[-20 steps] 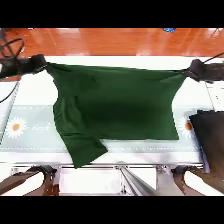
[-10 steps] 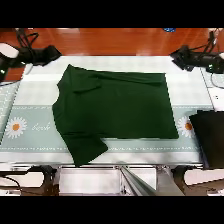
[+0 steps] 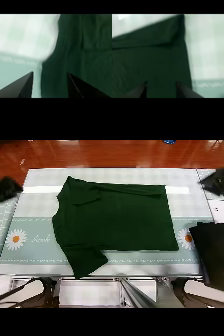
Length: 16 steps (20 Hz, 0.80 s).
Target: Fold the shirts.
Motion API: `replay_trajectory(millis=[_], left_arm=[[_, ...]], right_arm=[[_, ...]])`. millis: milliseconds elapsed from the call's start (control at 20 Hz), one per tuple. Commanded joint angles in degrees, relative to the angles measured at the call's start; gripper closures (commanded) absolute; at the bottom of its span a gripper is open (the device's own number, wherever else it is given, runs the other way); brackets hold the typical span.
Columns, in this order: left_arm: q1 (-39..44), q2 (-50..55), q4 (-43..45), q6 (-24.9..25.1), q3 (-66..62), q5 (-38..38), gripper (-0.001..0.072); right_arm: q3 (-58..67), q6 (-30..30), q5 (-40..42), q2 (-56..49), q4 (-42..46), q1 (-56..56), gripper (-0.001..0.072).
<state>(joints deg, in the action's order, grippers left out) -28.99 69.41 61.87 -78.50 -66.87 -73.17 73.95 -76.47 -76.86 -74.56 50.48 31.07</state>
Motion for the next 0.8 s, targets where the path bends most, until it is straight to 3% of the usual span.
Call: replay_trajectory(millis=[0,100,300,450,600,750], left_arm=[[-5.66,-9.6,-4.79,0.92,23.71,-2.23,0.02],[-5.73,-11.15,-4.96,0.87,33.66,-2.43,0.02],[-5.73,-11.08,-4.9,0.94,41.44,0.31,0.02],[-5.6,-10.14,-5.22,0.94,44.57,1.7,0.02],[-5.38,-10.14,-13.25,6.01,46.69,5.6,0.02],[-2.75,-10.01,-17.7,6.54,47.06,10.29,0.02]], right_arm=[[-22.64,2.62,5.66,15.74,0.04,1.62,0.0305],[-32.61,4.85,5.66,23.47,-1.07,1.62,0.0305],[-42.21,4.48,5.22,33.92,-1.07,1.62,0.0305],[-43.39,4.11,4.37,35.39,-1.27,1.62,0.0305],[-43.39,4.13,4.44,35.39,-3.69,1.62,0.0305],[-43.39,3.96,4.44,35.39,-4.92,1.62,0.0305]])
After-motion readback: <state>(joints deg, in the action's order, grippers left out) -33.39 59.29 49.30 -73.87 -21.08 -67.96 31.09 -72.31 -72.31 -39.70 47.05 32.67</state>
